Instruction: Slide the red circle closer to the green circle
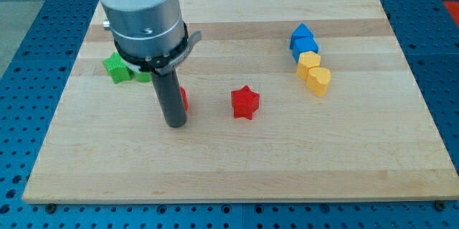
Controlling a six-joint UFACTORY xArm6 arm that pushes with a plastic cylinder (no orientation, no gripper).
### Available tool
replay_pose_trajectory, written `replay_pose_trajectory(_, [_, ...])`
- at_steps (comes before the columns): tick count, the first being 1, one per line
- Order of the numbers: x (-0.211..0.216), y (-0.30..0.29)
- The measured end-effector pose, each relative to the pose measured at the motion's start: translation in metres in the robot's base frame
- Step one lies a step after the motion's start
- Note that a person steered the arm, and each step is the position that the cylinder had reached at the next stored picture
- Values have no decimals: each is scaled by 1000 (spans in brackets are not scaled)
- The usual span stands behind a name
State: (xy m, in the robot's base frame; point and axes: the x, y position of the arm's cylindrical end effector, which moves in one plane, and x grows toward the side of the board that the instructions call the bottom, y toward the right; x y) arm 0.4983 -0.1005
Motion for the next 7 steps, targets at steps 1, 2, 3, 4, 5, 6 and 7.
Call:
replay_pose_trajectory(1, [-17,0])
replay_pose_trajectory(2, [-30,0])
replay_pose_trajectory(3, [-43,0])
replay_pose_trajectory(4, [-57,0])
replay_pose_trajectory(5, [-59,2])
replay_pose_trajectory(6, [-60,19])
replay_pose_trajectory(7, [-74,33])
